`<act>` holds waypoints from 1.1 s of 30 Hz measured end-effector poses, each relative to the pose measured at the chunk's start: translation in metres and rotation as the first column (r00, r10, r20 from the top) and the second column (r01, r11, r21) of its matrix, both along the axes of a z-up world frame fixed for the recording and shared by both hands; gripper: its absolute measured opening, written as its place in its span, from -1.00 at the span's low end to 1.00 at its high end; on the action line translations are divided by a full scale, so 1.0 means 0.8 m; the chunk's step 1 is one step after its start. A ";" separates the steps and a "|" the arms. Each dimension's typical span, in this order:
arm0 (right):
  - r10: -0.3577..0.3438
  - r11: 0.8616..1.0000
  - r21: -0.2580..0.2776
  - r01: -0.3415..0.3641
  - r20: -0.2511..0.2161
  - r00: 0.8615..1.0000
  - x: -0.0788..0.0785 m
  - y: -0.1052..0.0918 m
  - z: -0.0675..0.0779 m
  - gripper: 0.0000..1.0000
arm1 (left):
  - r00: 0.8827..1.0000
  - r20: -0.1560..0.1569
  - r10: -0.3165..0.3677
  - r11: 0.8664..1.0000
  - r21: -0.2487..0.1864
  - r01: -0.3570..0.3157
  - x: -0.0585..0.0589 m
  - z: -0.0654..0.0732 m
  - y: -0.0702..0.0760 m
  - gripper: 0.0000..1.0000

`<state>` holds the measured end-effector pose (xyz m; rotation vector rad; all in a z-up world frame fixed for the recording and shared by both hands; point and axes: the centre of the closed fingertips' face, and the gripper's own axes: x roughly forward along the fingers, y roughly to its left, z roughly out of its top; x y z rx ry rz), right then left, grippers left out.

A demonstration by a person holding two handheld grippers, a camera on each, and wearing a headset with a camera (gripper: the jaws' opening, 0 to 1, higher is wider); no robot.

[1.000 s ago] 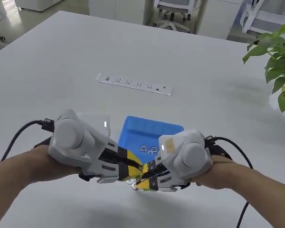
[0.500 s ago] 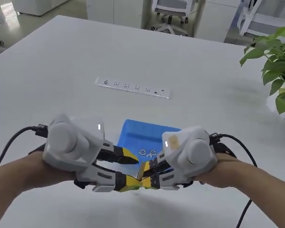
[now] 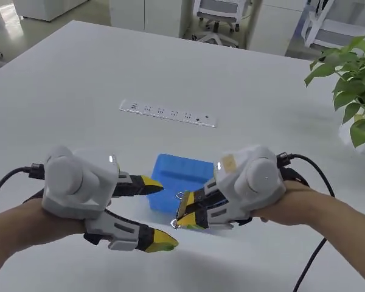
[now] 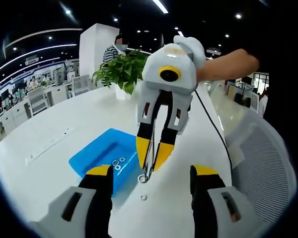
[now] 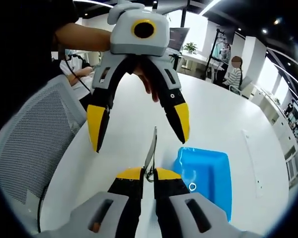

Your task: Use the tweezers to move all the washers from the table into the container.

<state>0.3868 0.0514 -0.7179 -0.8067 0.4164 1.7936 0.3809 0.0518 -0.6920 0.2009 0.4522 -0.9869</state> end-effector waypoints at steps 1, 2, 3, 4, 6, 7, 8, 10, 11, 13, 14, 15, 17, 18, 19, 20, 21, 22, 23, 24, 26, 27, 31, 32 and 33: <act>0.000 1.000 0.000 0.000 0.000 1.000 0.001 0.000 0.003 -0.83 | 1.000 0.001 0.004 1.000 -0.001 -0.004 0.000 0.000 0.001 0.43; -0.001 1.000 0.000 0.001 0.001 1.000 0.002 0.000 0.005 -0.83 | 1.000 0.003 0.008 1.000 -0.004 -0.008 0.001 0.000 0.004 0.44; -0.002 1.000 0.001 0.002 0.002 1.000 0.004 0.000 0.007 -0.83 | 1.000 0.005 0.010 1.000 -0.005 -0.010 0.001 0.001 0.005 0.45; -0.004 1.000 0.002 0.004 0.000 1.000 0.006 0.000 0.009 -0.83 | 1.000 0.005 0.014 1.000 -0.007 -0.014 0.002 0.001 0.007 0.47; -0.010 1.000 0.009 0.010 0.000 1.000 0.010 0.000 0.015 -0.82 | 1.000 0.003 0.022 1.000 -0.010 -0.022 0.002 0.001 0.009 0.51; -0.012 1.000 0.011 0.012 0.001 1.000 0.012 0.000 0.017 -0.82 | 1.000 0.004 0.025 1.000 -0.013 -0.025 0.003 0.001 0.011 0.52; -0.014 1.000 0.015 0.014 0.002 1.000 0.014 0.001 0.020 -0.82 | 1.000 0.005 0.029 0.999 -0.013 -0.029 0.003 0.001 0.012 0.54; -0.019 1.000 0.021 0.019 0.001 1.000 0.019 0.001 0.026 -0.82 | 0.999 0.006 0.037 0.999 -0.017 -0.037 0.004 0.003 0.014 0.58; -0.021 0.999 0.025 0.021 0.005 1.000 0.021 0.002 0.028 -0.82 | 0.999 0.008 0.042 0.999 -0.019 -0.042 0.005 0.003 0.015 0.59; -0.026 0.999 0.028 0.026 0.009 1.000 0.028 0.002 0.032 -0.82 | 0.999 0.007 0.051 0.998 -0.025 -0.050 0.006 0.005 0.017 0.63; -0.029 0.999 0.031 0.028 0.012 1.000 0.032 0.002 0.035 -0.82 | 0.999 0.007 0.053 0.998 -0.027 -0.053 0.007 0.005 0.018 0.64; -0.031 0.999 0.033 0.030 0.019 0.999 0.036 0.002 0.036 -0.82 | 0.998 0.007 0.059 0.998 -0.032 -0.059 0.008 0.006 0.019 0.66; -0.039 0.999 0.035 0.038 0.024 0.999 0.043 0.002 0.037 -0.82 | 0.998 0.007 0.067 0.997 -0.040 -0.067 0.010 0.008 0.021 0.69; -0.042 0.998 0.037 0.041 0.028 0.999 0.048 0.002 0.038 -0.82 | 0.998 0.007 0.069 0.997 -0.043 -0.069 0.010 0.008 0.022 0.70; -0.045 0.998 0.037 0.043 0.035 0.998 0.052 0.002 0.038 -0.82 | 0.998 0.007 0.069 0.997 -0.045 -0.069 0.011 0.008 0.023 0.71; -0.047 0.998 0.035 0.046 0.042 0.998 0.057 0.002 0.037 -0.82 | 0.998 0.007 0.070 0.996 -0.047 -0.070 0.011 0.008 0.024 0.71; -0.048 0.998 0.035 0.047 0.043 0.998 0.060 0.002 0.036 -0.82 | 0.997 0.007 0.072 0.996 -0.048 -0.072 0.011 0.008 0.025 0.72; -0.049 0.998 0.033 0.048 0.046 0.998 0.063 0.002 0.035 -0.82 | 0.997 0.006 0.077 0.996 -0.050 -0.076 0.012 0.008 0.026 0.73; -0.048 0.998 0.033 0.047 0.050 0.998 0.066 0.002 0.033 -0.82 | 0.997 0.006 0.079 0.996 -0.051 -0.079 0.012 0.009 0.026 0.75; -0.047 0.998 0.034 0.046 0.052 0.998 0.068 0.003 0.032 -0.82 | 0.997 0.008 0.083 0.995 -0.053 -0.082 0.012 0.011 0.025 0.75; -0.046 0.999 0.032 0.044 0.059 0.997 0.074 0.003 0.027 -0.82 | 0.996 0.007 0.086 0.995 -0.055 -0.085 0.012 0.012 0.024 0.76; -0.041 0.999 0.026 0.040 0.068 0.997 0.077 0.002 0.023 -0.82 | 0.996 0.006 0.085 0.995 -0.057 -0.085 0.012 0.012 0.024 0.78; -0.037 0.999 0.016 0.036 0.077 0.996 0.085 0.002 0.014 -0.82 | 0.996 -0.003 0.089 0.994 -0.061 -0.089 0.011 0.013 0.023 0.83; -0.037 0.999 0.013 0.036 0.075 0.997 0.087 0.002 0.011 -0.82 | 0.996 -0.001 0.091 0.994 -0.060 -0.091 0.012 0.013 0.024 0.86; -0.037 0.999 0.013 0.036 0.074 0.997 0.087 0.003 0.010 -0.82 | 0.996 0.005 0.094 0.994 -0.059 -0.094 0.013 0.013 0.025 0.89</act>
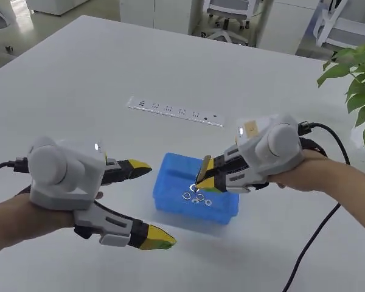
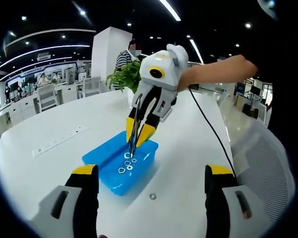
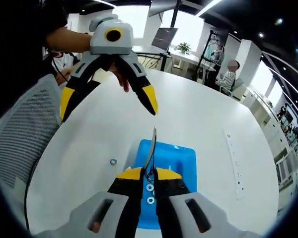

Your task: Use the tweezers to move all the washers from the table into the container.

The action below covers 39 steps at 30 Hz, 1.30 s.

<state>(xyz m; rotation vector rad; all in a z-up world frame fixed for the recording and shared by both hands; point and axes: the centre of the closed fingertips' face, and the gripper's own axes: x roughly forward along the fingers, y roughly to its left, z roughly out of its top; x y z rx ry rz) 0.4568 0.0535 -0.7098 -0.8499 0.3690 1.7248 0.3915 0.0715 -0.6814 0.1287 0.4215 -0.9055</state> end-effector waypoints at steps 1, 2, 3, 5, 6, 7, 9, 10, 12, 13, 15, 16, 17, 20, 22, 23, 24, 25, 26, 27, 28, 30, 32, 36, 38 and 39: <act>-0.002 1.000 -0.001 0.002 0.001 1.000 0.002 0.000 -0.003 -0.82 | 1.000 0.000 0.002 1.000 -0.001 -0.002 0.001 0.000 0.001 0.90; -0.001 1.000 -0.004 0.001 0.002 1.000 0.003 0.000 -0.005 -0.82 | 1.000 0.001 0.003 1.000 -0.003 -0.003 0.002 0.000 0.002 0.92; 0.000 1.000 -0.006 0.000 0.001 1.000 0.004 0.001 -0.007 -0.82 | 1.000 0.002 0.004 1.000 -0.005 -0.004 0.002 0.001 0.002 0.93; 0.001 1.000 -0.007 -0.001 0.003 1.000 0.006 0.001 -0.011 -0.82 | 1.000 0.005 0.006 1.000 -0.008 -0.006 0.004 0.002 0.003 0.94; -0.001 1.000 -0.010 0.001 0.001 1.000 0.008 0.001 -0.013 -0.82 | 1.000 0.007 0.009 1.000 -0.010 -0.009 0.005 0.003 0.004 0.95; -0.001 1.000 -0.012 0.001 0.003 1.000 0.009 0.001 -0.015 -0.82 | 1.000 0.007 0.011 1.000 -0.012 -0.011 0.005 0.003 0.004 0.97; -0.007 1.000 -0.012 0.007 -0.001 1.000 0.011 0.001 -0.019 -0.82 | 1.000 0.008 0.011 1.000 -0.016 -0.011 0.006 0.004 0.003 0.98; -0.009 1.000 -0.011 0.009 -0.003 1.000 0.012 0.001 -0.020 -0.82 | 1.000 0.007 0.011 1.000 -0.015 -0.011 0.006 0.004 0.003 0.98; -0.012 1.000 -0.013 0.012 -0.004 1.000 0.014 0.001 -0.024 -0.82 | 1.000 0.006 0.008 1.000 -0.013 -0.008 0.006 0.004 0.003 0.98; -0.012 1.000 -0.015 0.012 -0.005 1.000 0.014 0.000 -0.026 -0.82 | 1.000 0.005 0.008 1.000 -0.014 -0.008 0.006 0.004 0.002 0.98; -0.013 1.000 -0.021 0.013 -0.003 1.000 0.016 0.000 -0.032 -0.82 | 1.000 0.006 0.010 1.000 -0.013 -0.010 0.007 0.004 0.002 0.98; -0.015 1.000 -0.022 0.014 -0.008 1.000 0.016 0.000 -0.034 -0.82 | 1.000 0.005 0.010 1.000 -0.012 -0.010 0.008 0.004 0.002 0.98; -0.015 1.000 -0.020 0.015 -0.008 1.000 0.016 0.000 -0.035 -0.82 | 1.000 0.004 0.010 1.000 -0.012 -0.010 0.008 0.004 0.002 0.98; -0.016 1.000 -0.025 0.016 -0.011 1.000 0.018 -0.001 -0.041 -0.82 | 1.000 0.003 0.008 1.000 -0.008 -0.008 0.009 0.003 0.002 0.98; -0.016 0.999 -0.029 0.015 -0.009 1.000 0.019 -0.002 -0.045 -0.82 | 1.000 -0.001 0.007 1.000 -0.009 -0.007 0.010 0.003 0.002 0.98; -0.015 0.999 -0.029 0.015 -0.010 1.000 0.019 -0.002 -0.047 -0.82 | 1.000 -0.001 0.008 1.000 -0.007 -0.008 0.010 0.003 0.003 0.98; -0.016 0.999 -0.030 0.015 -0.012 1.000 0.019 -0.002 -0.048 -0.82 | 1.000 0.000 0.009 1.000 -0.006 -0.009 0.011 0.003 0.003 0.98; -0.013 0.999 -0.033 0.013 -0.012 1.000 0.019 -0.003 -0.050 -0.82 | 1.000 -0.003 0.008 1.000 -0.006 -0.008 0.011 0.002 0.003 0.98; -0.012 0.999 -0.034 0.012 -0.012 1.000 0.019 -0.003 -0.052 -0.82 | 1.000 -0.005 0.008 1.000 -0.006 -0.008 0.011 0.002 0.003 0.98; -0.011 0.999 -0.035 0.011 -0.011 1.000 0.019 -0.003 -0.053 -0.82 | 1.000 -0.005 0.007 1.000 -0.005 -0.007 0.012 0.001 0.003 0.98; -0.012 0.999 -0.036 0.012 -0.011 1.000 0.019 -0.003 -0.053 -0.82 | 1.000 -0.006 0.007 1.000 -0.003 -0.007 0.013 0.000 0.003 0.98; -0.013 0.999 -0.035 0.013 -0.014 1.000 0.020 -0.003 -0.054 -0.82 | 1.000 -0.008 0.007 1.000 -0.003 -0.007 0.014 0.000 0.003 0.98; -0.012 0.999 -0.033 0.012 -0.016 1.000 0.020 -0.002 -0.055 -0.82 | 1.000 -0.007 0.006 1.000 -0.004 -0.006 0.016 0.000 0.001 0.97; -0.010 0.999 -0.035 0.009 -0.022 1.000 0.019 -0.002 -0.058 -0.82 | 1.000 0.000 0.009 1.000 -0.003 -0.009 0.022 0.001 0.001 0.92; -0.012 0.999 -0.035 0.011 -0.022 1.000 0.019 -0.002 -0.059 -0.82 | 1.000 0.008 0.011 1.000 -0.003 -0.011 0.026 0.003 0.000 0.84; -0.012 0.999 -0.035 0.011 -0.022 1.000 0.019 -0.002 -0.059 -0.82 | 1.000 0.013 0.010 1.000 -0.001 -0.010 0.030 0.005 0.001 0.77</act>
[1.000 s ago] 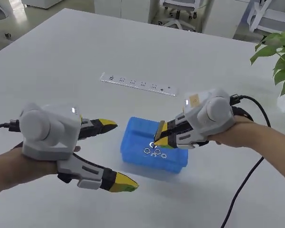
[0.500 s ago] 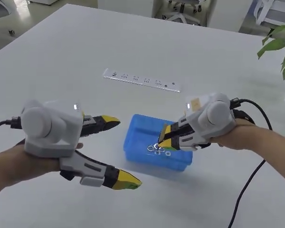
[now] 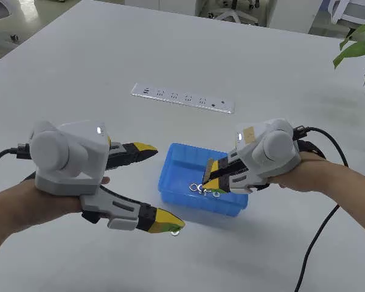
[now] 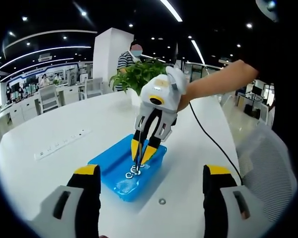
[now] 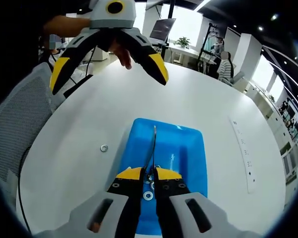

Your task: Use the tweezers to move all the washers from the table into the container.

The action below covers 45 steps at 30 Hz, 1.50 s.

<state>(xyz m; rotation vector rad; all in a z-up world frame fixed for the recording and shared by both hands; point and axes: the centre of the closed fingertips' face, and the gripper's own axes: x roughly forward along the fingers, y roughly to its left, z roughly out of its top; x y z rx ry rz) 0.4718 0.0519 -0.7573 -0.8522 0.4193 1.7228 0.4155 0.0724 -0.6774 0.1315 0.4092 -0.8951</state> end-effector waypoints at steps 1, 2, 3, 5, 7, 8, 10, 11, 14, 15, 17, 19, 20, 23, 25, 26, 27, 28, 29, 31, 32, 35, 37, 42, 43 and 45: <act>0.001 1.000 -0.001 -0.001 0.001 1.000 0.000 0.000 -0.001 -0.82 | 1.000 0.006 -0.002 1.000 0.004 0.002 0.002 0.001 0.000 0.73; 0.001 1.000 -0.003 -0.001 0.000 1.000 -0.001 -0.001 -0.001 -0.82 | 0.999 0.040 0.000 1.000 0.026 -0.001 0.008 0.004 0.002 0.67; 0.002 1.000 -0.005 -0.002 0.000 1.000 -0.001 -0.001 -0.002 -0.82 | 0.999 0.046 -0.002 1.000 0.027 0.001 0.009 0.005 0.001 0.66; 0.003 1.000 -0.005 -0.003 -0.002 1.000 -0.002 0.000 -0.002 -0.82 | 0.999 0.049 -0.006 1.000 0.020 0.005 0.014 0.009 -0.001 0.59; 0.004 1.000 -0.006 -0.004 -0.002 1.000 -0.003 0.000 -0.003 -0.82 | 0.998 0.059 -0.012 1.000 0.026 0.011 0.020 0.011 -0.001 0.51; 0.007 1.000 -0.008 -0.007 -0.002 1.000 -0.003 0.000 -0.004 -0.82 | 0.998 0.062 -0.015 0.999 0.032 0.013 0.023 0.011 -0.002 0.46; 0.009 1.000 -0.011 -0.009 0.000 1.000 -0.004 0.000 -0.005 -0.82 | 0.998 0.063 -0.021 0.999 0.042 0.018 0.028 0.011 -0.002 0.38; 0.011 1.000 -0.012 -0.011 0.001 1.000 -0.005 0.000 -0.005 -0.82 | 0.998 0.065 -0.024 0.999 0.049 0.021 0.030 0.011 -0.003 0.33; 0.011 1.000 -0.011 -0.011 0.000 1.000 -0.005 0.000 -0.005 -0.82 | 0.997 0.064 -0.040 0.998 0.056 0.036 0.034 0.011 -0.006 0.19; 0.013 1.000 -0.013 -0.013 0.002 1.000 -0.004 0.000 -0.005 -0.82 | 0.997 0.065 -0.047 0.997 0.058 0.043 0.036 0.011 -0.008 0.14; 0.013 1.000 -0.014 -0.013 0.002 1.000 -0.004 -0.001 -0.006 -0.82 | 0.997 0.064 -0.052 0.997 0.064 0.048 0.041 0.011 -0.010 0.05; 0.016 1.000 -0.016 -0.016 0.002 1.000 -0.005 -0.001 -0.006 -0.81 | 0.996 0.058 -0.062 0.996 0.068 0.058 0.043 0.010 -0.013 -0.06; 0.017 1.000 -0.017 -0.017 0.001 1.000 -0.005 -0.001 -0.007 -0.81 | 0.996 0.061 -0.067 0.996 0.070 0.062 0.045 0.010 -0.014 -0.10; 0.020 1.000 -0.021 -0.020 -0.001 1.000 -0.005 -0.002 -0.008 -0.81 | 0.995 0.055 -0.087 0.994 0.072 0.083 0.050 0.010 -0.022 -0.22; 0.021 1.000 -0.022 -0.021 0.000 1.000 -0.005 -0.002 -0.009 -0.81 | 0.994 0.060 -0.095 0.993 0.075 0.090 0.053 0.010 -0.026 -0.30; 0.020 1.000 -0.022 -0.020 -0.002 1.000 -0.006 -0.002 -0.009 -0.81 | 0.993 0.060 -0.099 0.993 0.072 0.095 0.054 0.010 -0.029 -0.34; 0.020 1.000 -0.023 -0.021 -0.004 1.000 -0.006 -0.003 -0.009 -0.81 | 0.993 0.058 -0.104 0.993 0.069 0.100 0.055 0.010 -0.031 -0.39; 0.023 0.999 -0.022 -0.023 -0.003 1.000 -0.006 -0.003 -0.010 -0.81 | 0.992 0.056 -0.114 0.992 0.068 0.110 0.055 0.009 -0.035 -0.44; 0.020 1.000 -0.021 -0.020 -0.005 1.000 -0.006 -0.003 -0.010 -0.81 | 0.991 0.058 -0.119 0.991 0.070 0.115 0.056 0.008 -0.037 -0.45; 0.019 1.000 -0.021 -0.019 -0.006 1.000 -0.006 -0.003 -0.010 -0.81 | 0.990 0.055 -0.130 0.989 0.078 0.125 0.059 0.005 -0.042 -0.48; 0.018 1.000 -0.021 -0.018 -0.008 1.000 -0.006 -0.003 -0.010 -0.81 | 0.990 0.052 -0.134 0.988 0.079 0.130 0.059 0.004 -0.043 -0.51; 0.018 1.000 -0.022 -0.018 -0.009 1.000 -0.005 -0.003 -0.010 -0.81 | 0.988 0.046 -0.145 0.986 0.091 0.141 0.063 -0.002 -0.047 -0.55; 0.020 1.000 -0.022 -0.020 -0.009 1.000 -0.006 -0.003 -0.010 -0.81 | 0.988 0.046 -0.150 0.985 0.094 0.145 0.068 -0.005 -0.048 -0.60; 0.020 1.000 -0.022 -0.020 -0.008 1.000 -0.006 -0.003 -0.010 -0.81 | 0.985 0.045 -0.169 0.980 0.112 0.163 0.069 -0.009 -0.052 -0.70; 0.021 1.000 -0.023 -0.021 -0.007 1.000 -0.006 -0.003 -0.010 -0.81 | 0.984 0.047 -0.174 0.979 0.114 0.167 0.070 -0.010 -0.051 -0.72; 0.022 0.999 -0.024 -0.022 -0.005 1.000 -0.006 -0.003 -0.010 -0.81 | 0.983 0.046 -0.178 0.978 0.117 0.172 0.072 -0.013 -0.050 -0.75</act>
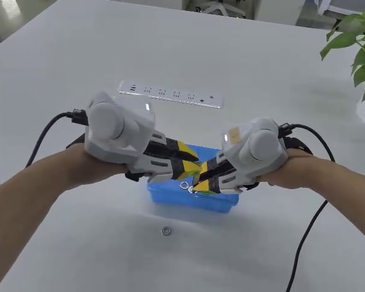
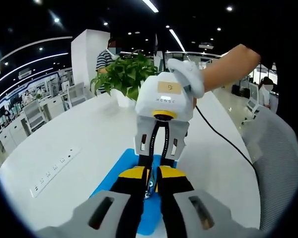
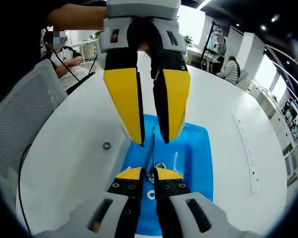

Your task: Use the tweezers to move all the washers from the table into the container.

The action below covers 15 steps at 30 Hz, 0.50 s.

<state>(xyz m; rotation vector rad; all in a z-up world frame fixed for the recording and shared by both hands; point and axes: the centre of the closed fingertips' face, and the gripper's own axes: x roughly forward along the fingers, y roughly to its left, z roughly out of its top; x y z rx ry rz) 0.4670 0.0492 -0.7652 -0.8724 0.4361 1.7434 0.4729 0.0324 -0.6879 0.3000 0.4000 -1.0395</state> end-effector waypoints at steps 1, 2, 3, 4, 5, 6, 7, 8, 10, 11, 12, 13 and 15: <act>0.000 1.000 0.000 0.000 0.000 1.000 0.000 0.000 0.000 -0.81 | 1.000 0.002 -0.002 1.000 0.003 0.002 0.001 -0.001 0.000 -0.75; 0.001 1.000 0.000 -0.001 0.001 1.000 0.000 0.000 0.000 -0.81 | 1.000 0.003 -0.004 1.000 0.007 0.004 0.001 -0.002 0.000 -0.76; 0.001 1.000 0.000 -0.001 0.002 1.000 0.000 0.000 0.000 -0.81 | 1.000 0.003 -0.007 1.000 0.014 0.007 0.002 -0.005 0.000 -0.78; 0.002 1.000 -0.001 -0.002 0.001 1.000 0.000 0.000 0.000 -0.81 | 1.000 0.003 -0.010 1.000 0.018 0.010 0.002 -0.006 0.000 -0.80; 0.002 1.000 -0.001 -0.002 0.001 1.000 0.000 0.000 0.000 -0.81 | 1.000 0.003 -0.012 1.000 0.019 0.012 0.002 -0.007 0.000 -0.83; 0.001 1.000 -0.002 -0.001 0.000 1.000 0.000 0.000 0.000 -0.81 | 1.000 0.004 -0.014 1.000 0.018 0.014 0.002 -0.007 -0.001 -0.86; 0.000 1.000 -0.002 0.000 0.001 1.000 0.001 0.000 0.000 -0.81 | 1.000 0.004 -0.016 1.000 0.017 0.016 0.004 -0.009 0.000 -0.87; 0.000 1.000 -0.003 0.000 0.000 1.000 0.001 -0.001 0.000 -0.81 | 1.000 0.008 -0.017 1.000 0.020 0.017 0.004 -0.009 -0.001 -0.87; 0.001 1.000 -0.004 -0.001 0.001 1.000 0.001 -0.001 0.000 -0.80 | 1.000 0.010 -0.019 1.000 0.021 0.019 0.004 -0.009 -0.001 -0.87; 0.004 1.000 -0.005 -0.004 0.003 1.000 0.000 -0.001 -0.001 -0.80 | 1.000 0.011 -0.020 1.000 0.022 0.020 0.004 -0.009 -0.001 -0.87; 0.007 1.000 -0.004 -0.007 0.006 1.000 0.000 -0.001 0.000 -0.79 | 1.000 0.011 -0.020 1.000 0.020 0.020 0.004 -0.009 -0.001 -0.88; 0.007 1.000 -0.004 -0.007 0.006 1.000 0.000 -0.001 -0.001 -0.79 | 1.000 0.011 -0.021 1.000 0.021 0.020 0.004 -0.010 -0.001 -0.88; 0.004 1.000 -0.006 -0.004 0.005 1.000 0.000 -0.002 -0.002 -0.78 | 1.000 0.016 -0.026 0.999 0.032 0.026 0.003 -0.010 -0.002 -0.88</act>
